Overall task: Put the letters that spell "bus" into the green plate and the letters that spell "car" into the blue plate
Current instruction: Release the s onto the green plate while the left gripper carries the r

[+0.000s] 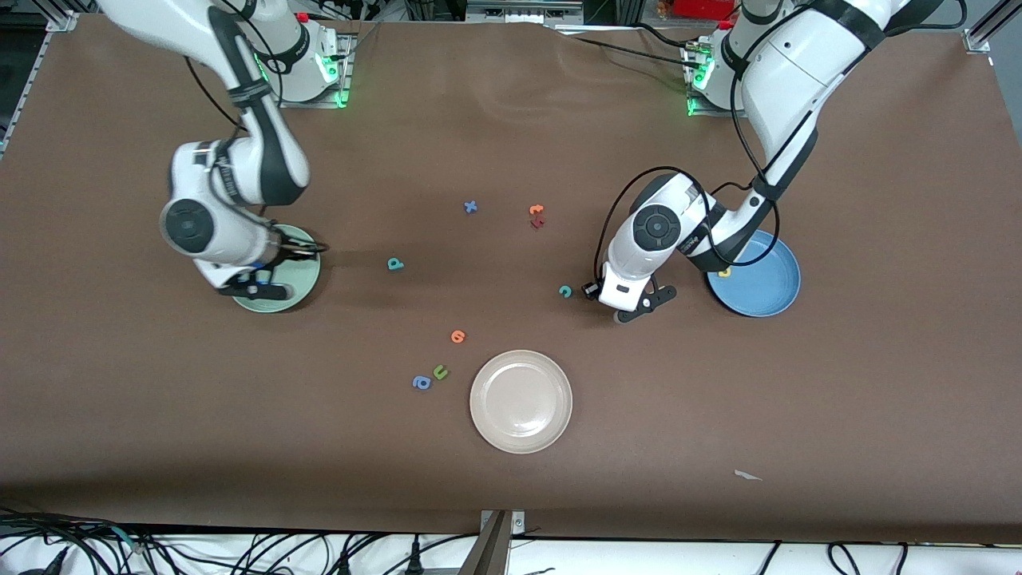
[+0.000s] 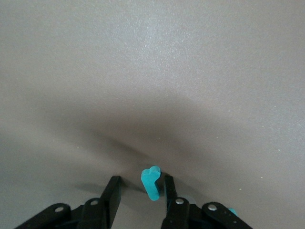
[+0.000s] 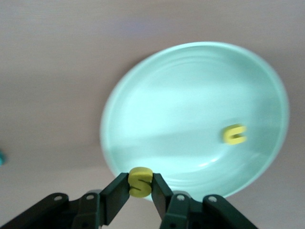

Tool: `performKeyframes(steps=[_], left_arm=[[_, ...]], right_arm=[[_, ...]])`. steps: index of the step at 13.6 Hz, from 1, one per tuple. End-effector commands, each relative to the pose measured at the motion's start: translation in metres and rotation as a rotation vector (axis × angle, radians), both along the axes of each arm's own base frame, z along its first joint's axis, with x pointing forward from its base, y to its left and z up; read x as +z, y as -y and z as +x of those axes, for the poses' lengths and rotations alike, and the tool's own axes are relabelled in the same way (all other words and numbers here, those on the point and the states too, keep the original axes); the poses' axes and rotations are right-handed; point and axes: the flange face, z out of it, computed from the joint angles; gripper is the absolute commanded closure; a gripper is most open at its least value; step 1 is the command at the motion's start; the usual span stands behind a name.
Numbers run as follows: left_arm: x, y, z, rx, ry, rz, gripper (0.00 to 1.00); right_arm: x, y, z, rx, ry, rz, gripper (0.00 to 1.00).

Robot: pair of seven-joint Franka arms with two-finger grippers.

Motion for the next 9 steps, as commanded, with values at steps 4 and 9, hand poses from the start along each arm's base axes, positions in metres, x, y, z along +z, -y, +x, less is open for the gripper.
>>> performKeyframes(steps=[4, 9], left_arm=[[-0.001, 0.0, 0.006, 0.0, 0.019, 0.015, 0.68], [0.002, -0.002, 0.011, 0.005, 0.025, 0.011, 0.77]], right_arm=[[-0.038, 0.046, -0.003, 0.061, -0.048, 0.0, 0.85], [-0.015, 0.04, -0.002, 0.048, -0.059, 0.017, 0.01]])
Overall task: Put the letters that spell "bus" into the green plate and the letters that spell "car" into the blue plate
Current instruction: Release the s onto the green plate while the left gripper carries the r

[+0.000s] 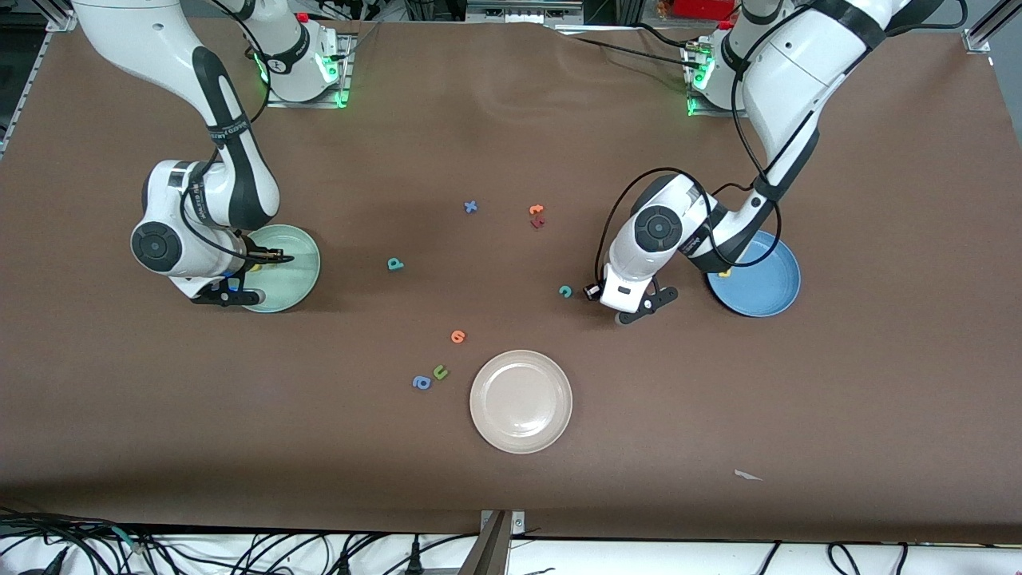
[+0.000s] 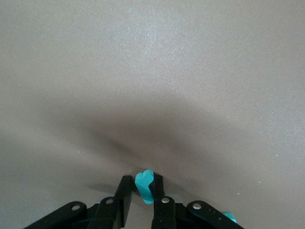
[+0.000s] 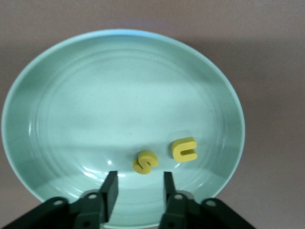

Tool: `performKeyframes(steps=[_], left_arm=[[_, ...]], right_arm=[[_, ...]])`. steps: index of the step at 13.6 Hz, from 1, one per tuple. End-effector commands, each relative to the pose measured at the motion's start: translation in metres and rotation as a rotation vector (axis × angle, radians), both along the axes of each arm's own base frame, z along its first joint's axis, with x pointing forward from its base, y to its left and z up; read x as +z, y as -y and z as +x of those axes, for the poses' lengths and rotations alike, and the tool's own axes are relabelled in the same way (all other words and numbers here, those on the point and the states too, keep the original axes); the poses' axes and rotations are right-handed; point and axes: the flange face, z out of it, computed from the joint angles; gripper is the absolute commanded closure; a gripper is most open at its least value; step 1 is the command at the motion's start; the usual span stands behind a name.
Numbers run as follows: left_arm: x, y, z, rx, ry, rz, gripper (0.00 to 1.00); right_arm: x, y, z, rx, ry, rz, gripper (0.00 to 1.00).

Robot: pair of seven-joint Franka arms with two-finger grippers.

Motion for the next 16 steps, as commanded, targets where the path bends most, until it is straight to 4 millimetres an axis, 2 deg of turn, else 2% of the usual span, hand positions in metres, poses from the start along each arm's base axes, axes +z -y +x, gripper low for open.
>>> performKeyframes(steps=[1, 2, 3, 6, 9, 11, 13, 15, 16], left_arm=[[0.0, 0.0, 0.007, -0.002, 0.019, 0.011, 0.77], [-0.001, 0.0, 0.007, -0.002, 0.017, 0.011, 0.8], [-0.001, 0.0, 0.006, -0.004, 0.017, 0.013, 0.82], [0.001, -0.001, 0.008, -0.006, 0.02, 0.014, 0.87], [0.017, -0.013, 0.019, -0.039, -0.036, 0.081, 0.87], [0.032, -0.036, 0.03, -0.108, -0.137, 0.128, 0.88], [0.05, -0.066, 0.032, -0.206, -0.225, 0.141, 0.88], [0.062, -0.107, 0.032, -0.319, -0.314, 0.152, 0.88], [0.067, -0.124, 0.032, -0.368, -0.336, 0.145, 0.87]], right_arm=[[0.033, -0.013, 0.0, -0.007, -0.013, 0.033, 0.01], [0.04, -0.024, 0.001, -0.034, -0.029, 0.035, 0.01], [0.05, -0.05, 0.003, -0.052, -0.028, 0.057, 0.01], [0.055, -0.113, -0.001, -0.145, -0.013, 0.084, 0.01], [0.053, -0.179, -0.01, -0.226, 0.043, 0.08, 0.01], [0.033, -0.203, -0.012, -0.259, 0.094, 0.078, 0.01], [0.013, -0.227, -0.019, -0.306, 0.13, 0.064, 0.02], [0.005, -0.247, -0.027, -0.411, 0.152, 0.037, 0.02], [0.002, -0.248, -0.027, -0.469, 0.156, 0.024, 0.02]])
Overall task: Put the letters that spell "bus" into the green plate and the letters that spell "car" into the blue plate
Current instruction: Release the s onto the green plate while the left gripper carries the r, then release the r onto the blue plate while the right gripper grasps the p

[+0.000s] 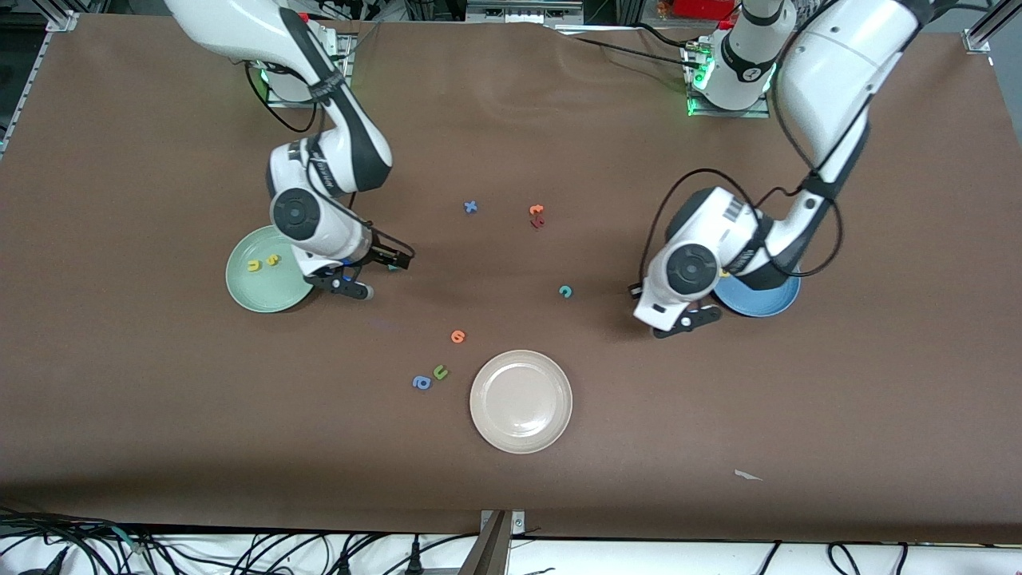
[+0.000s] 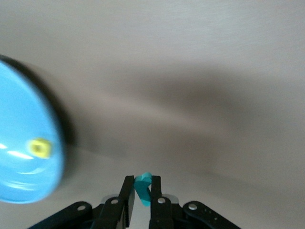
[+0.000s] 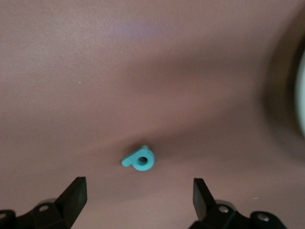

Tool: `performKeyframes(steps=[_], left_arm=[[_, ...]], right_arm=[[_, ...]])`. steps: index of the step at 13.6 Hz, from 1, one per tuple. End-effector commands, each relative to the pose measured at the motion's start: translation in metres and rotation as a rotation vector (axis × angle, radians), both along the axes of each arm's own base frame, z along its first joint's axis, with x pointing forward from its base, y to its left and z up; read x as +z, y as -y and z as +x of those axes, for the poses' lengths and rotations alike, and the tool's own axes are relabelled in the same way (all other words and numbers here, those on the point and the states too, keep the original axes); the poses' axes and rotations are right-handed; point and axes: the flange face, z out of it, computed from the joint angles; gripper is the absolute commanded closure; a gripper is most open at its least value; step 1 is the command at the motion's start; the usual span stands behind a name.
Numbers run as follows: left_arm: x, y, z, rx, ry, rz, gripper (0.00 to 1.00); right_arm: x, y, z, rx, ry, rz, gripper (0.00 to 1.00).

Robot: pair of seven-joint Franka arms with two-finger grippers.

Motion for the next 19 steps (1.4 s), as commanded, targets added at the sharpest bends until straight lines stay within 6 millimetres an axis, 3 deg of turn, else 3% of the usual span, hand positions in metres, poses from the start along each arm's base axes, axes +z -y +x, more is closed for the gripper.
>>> performKeyframes(steps=[1, 3, 6, 8, 9, 10, 11, 14, 16, 19], left_arm=[[0.017, -0.046, -0.004, -0.125, -0.103, -0.044, 0.87], [0.011, -0.091, -0.003, -0.203, -0.157, -0.098, 0.87], [0.012, -0.139, -0.012, -0.291, -0.168, -0.155, 0.87], [0.013, -0.154, -0.028, -0.314, -0.107, -0.157, 0.87], [0.011, -0.152, -0.038, -0.329, -0.073, -0.152, 0.74], [0.005, -0.149, -0.041, -0.341, -0.039, -0.157, 0.2], [0.004, -0.146, -0.041, -0.344, -0.033, -0.159, 0.0], [0.011, -0.128, -0.038, -0.281, -0.006, -0.172, 0.0], [0.016, -0.083, -0.03, -0.15, 0.09, -0.214, 0.0], [0.004, -0.008, -0.038, 0.017, 0.193, -0.239, 0.0]], right_arm=[[-0.005, -0.006, -0.002, -0.135, 0.014, -0.011, 0.02], [-0.014, 0.004, -0.006, -0.171, 0.017, -0.02, 0.02], [-0.029, 0.015, -0.014, -0.268, 0.077, -0.018, 0.02], [-0.032, 0.017, -0.018, -0.303, 0.092, -0.019, 0.02], [-0.032, 0.017, -0.019, -0.318, 0.09, -0.02, 0.02], [-0.032, 0.016, -0.019, -0.329, 0.09, -0.02, 0.02], [-0.033, 0.016, -0.02, -0.349, 0.087, -0.023, 0.02], [-0.036, 0.013, -0.025, -0.396, 0.073, -0.031, 0.02], [-0.037, 0.004, -0.029, -0.411, 0.065, -0.029, 0.05], [-0.039, 0.002, -0.03, -0.415, 0.062, -0.031, 0.15]])
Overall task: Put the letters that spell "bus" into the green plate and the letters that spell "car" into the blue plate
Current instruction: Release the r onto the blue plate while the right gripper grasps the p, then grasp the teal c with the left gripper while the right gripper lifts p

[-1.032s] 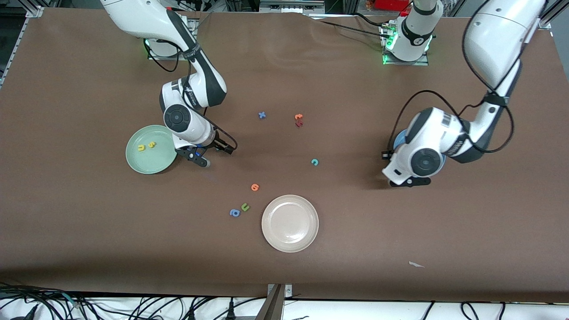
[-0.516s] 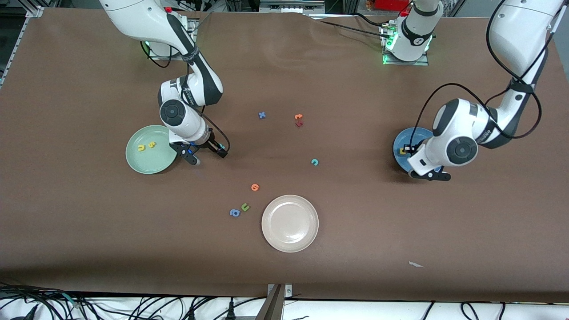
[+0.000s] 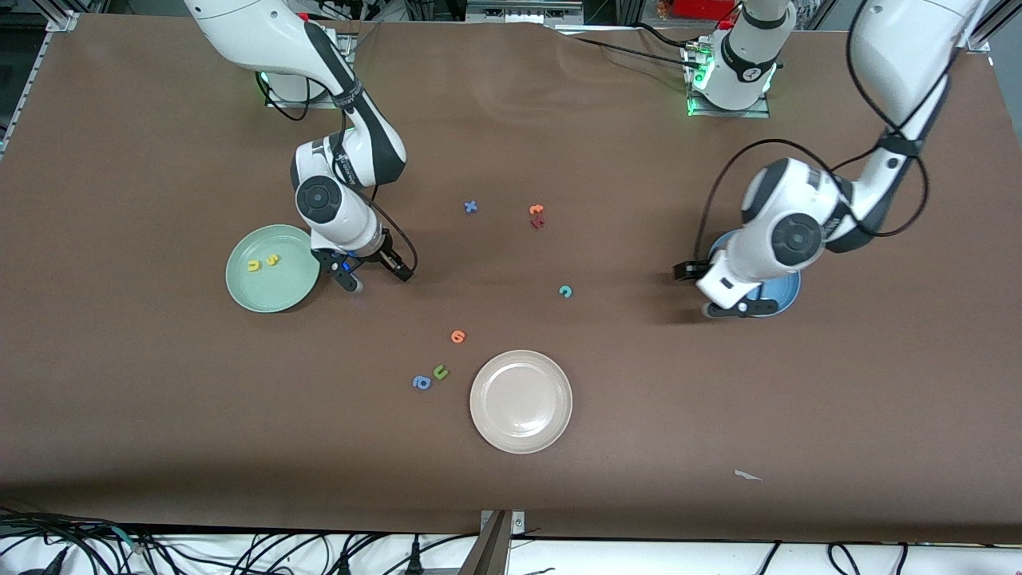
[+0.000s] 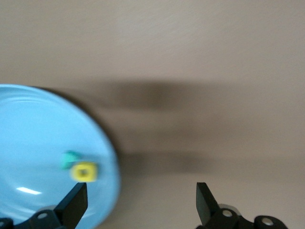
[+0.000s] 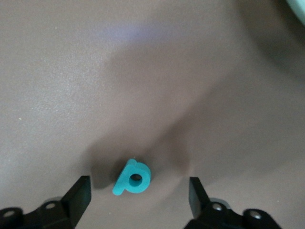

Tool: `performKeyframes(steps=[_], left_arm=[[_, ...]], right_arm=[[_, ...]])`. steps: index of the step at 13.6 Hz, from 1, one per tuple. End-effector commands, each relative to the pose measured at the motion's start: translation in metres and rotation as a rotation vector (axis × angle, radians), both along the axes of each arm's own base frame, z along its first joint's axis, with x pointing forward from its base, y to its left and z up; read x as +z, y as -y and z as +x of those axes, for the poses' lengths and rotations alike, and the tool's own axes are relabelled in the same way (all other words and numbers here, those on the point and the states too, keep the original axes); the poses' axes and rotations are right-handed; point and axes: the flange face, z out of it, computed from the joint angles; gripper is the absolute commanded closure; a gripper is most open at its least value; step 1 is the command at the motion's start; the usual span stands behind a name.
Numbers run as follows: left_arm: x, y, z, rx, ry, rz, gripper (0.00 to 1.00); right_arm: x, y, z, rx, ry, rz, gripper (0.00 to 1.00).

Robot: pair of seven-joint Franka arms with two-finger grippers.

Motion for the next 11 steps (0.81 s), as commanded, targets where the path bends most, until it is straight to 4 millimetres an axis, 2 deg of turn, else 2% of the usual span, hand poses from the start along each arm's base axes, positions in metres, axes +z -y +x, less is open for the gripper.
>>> performKeyframes(steps=[1, 3, 5, 6, 7, 8, 9, 10, 11], left_arm=[[-0.013, 0.063, -0.012, 0.151, 0.047, -0.046, 0.0], [-0.014, 0.105, -0.022, 0.255, 0.088, -0.074, 0.0], [-0.017, 0.14, -0.034, 0.33, 0.107, -0.089, 0.0], [-0.016, 0.152, -0.031, 0.362, 0.115, -0.094, 0.0], [-0.022, 0.167, -0.031, 0.385, 0.114, -0.093, 0.0], [-0.031, 0.185, -0.029, 0.407, 0.13, -0.08, 0.0], [-0.041, 0.189, -0.019, 0.43, 0.173, -0.045, 0.0], [-0.053, 0.202, -0.024, 0.431, 0.189, -0.023, 0.0], [-0.057, 0.205, -0.015, 0.445, 0.197, -0.014, 0.0]], right_arm=[[-0.001, 0.0, -0.004, -0.022, 0.003, 0.009, 0.23], [-0.002, -0.001, -0.005, -0.011, 0.002, 0.009, 0.35], [-0.003, -0.001, -0.005, 0.002, 0.002, 0.009, 0.39], [-0.003, -0.001, -0.005, 0.004, -0.001, 0.008, 0.51], [-0.002, -0.001, -0.004, 0.006, 0.002, 0.009, 0.66], [-0.002, -0.001, -0.005, 0.01, 0.001, 0.009, 0.74], [-0.003, -0.001, -0.005, 0.032, -0.004, 0.008, 0.85], [-0.003, -0.002, -0.006, 0.063, -0.004, 0.011, 0.87], [-0.003, -0.002, -0.007, 0.08, -0.01, 0.01, 0.95]])
